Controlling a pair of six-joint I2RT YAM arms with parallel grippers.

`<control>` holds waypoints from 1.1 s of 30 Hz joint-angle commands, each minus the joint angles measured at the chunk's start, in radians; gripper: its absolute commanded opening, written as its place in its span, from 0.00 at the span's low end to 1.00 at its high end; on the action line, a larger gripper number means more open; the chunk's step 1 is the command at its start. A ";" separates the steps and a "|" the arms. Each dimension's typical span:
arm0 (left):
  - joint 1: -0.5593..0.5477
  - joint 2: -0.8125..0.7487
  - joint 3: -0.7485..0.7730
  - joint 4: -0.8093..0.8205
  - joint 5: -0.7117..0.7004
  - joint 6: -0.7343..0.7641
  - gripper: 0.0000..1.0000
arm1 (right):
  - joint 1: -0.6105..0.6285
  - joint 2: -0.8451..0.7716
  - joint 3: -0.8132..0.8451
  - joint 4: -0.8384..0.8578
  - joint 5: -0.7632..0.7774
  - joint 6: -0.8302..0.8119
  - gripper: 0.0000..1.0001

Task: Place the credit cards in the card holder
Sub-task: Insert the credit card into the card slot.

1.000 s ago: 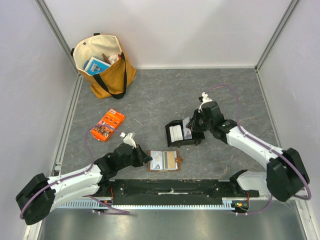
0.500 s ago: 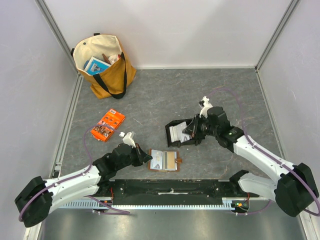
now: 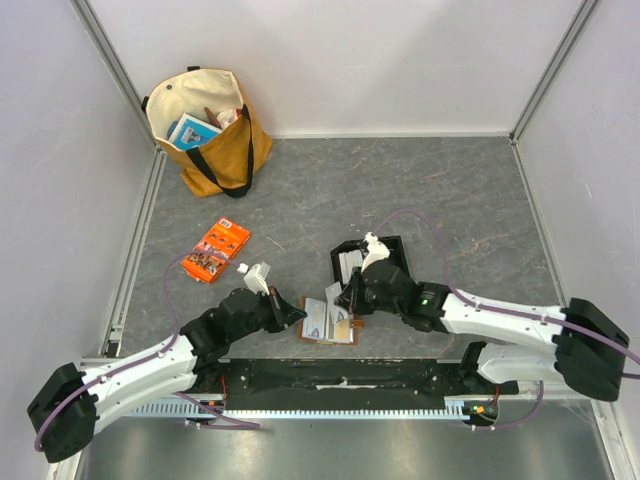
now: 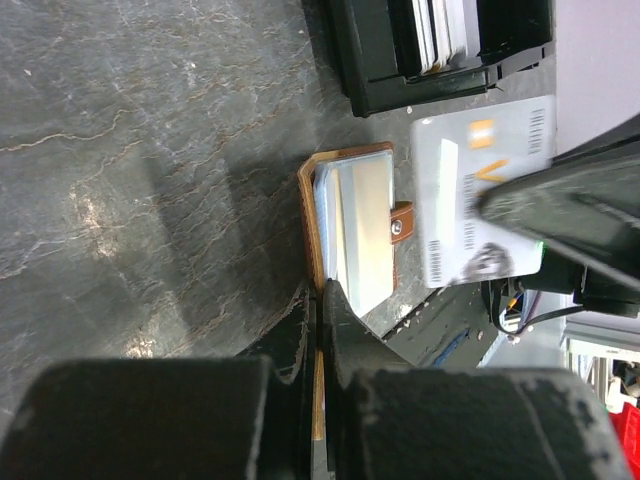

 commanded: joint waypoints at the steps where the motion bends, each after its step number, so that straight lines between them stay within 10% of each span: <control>1: 0.001 -0.027 -0.006 0.005 0.011 -0.036 0.05 | 0.075 0.094 0.038 0.092 0.135 0.073 0.00; 11: 0.001 -0.031 -0.006 0.005 0.028 -0.038 0.24 | 0.179 0.168 0.087 0.136 0.265 0.123 0.00; 15: 0.001 -0.054 -0.018 0.006 0.025 -0.045 0.02 | 0.231 0.168 0.104 0.126 0.388 0.148 0.00; 33: 0.001 -0.120 -0.043 -0.003 0.008 -0.107 0.02 | 0.365 0.320 0.225 -0.028 0.666 0.228 0.00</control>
